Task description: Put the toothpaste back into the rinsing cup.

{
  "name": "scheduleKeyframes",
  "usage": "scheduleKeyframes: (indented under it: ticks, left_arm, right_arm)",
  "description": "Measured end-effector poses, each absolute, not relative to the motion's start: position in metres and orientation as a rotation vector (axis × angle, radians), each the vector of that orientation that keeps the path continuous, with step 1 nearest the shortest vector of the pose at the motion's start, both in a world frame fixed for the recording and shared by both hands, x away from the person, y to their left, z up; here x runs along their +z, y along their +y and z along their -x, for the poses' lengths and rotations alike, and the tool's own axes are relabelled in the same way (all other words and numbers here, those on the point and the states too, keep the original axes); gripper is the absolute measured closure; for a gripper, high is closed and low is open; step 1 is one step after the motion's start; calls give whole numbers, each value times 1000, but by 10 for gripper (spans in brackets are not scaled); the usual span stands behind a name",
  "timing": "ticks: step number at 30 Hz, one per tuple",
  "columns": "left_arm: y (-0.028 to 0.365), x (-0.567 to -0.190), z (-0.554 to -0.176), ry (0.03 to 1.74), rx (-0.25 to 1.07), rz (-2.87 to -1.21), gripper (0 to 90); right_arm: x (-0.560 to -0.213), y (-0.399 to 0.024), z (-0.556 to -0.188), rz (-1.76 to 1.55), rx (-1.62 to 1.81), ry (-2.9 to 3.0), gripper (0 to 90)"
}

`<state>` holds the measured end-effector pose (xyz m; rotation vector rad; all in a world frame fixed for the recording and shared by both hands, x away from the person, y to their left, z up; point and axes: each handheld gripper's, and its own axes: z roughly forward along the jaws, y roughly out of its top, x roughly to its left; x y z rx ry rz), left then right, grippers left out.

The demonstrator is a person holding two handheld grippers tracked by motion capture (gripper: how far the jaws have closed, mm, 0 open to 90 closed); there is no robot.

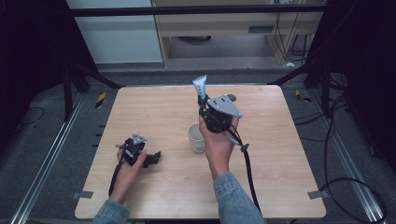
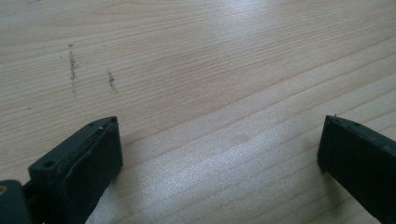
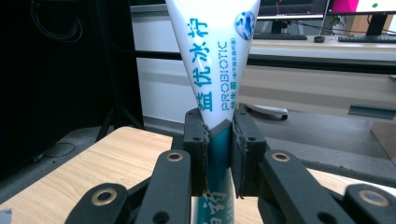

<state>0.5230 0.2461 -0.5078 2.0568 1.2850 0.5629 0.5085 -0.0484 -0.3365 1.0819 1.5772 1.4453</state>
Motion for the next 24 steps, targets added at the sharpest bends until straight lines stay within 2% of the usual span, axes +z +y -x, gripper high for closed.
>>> scheduleKeyframes:
  ticks: [24]
  left_arm:
    - [246, -508, -523, 1286, 560, -2055, 0]
  right_arm:
    - [-357, -48, -505, -1049, 1489, 1573, 781]
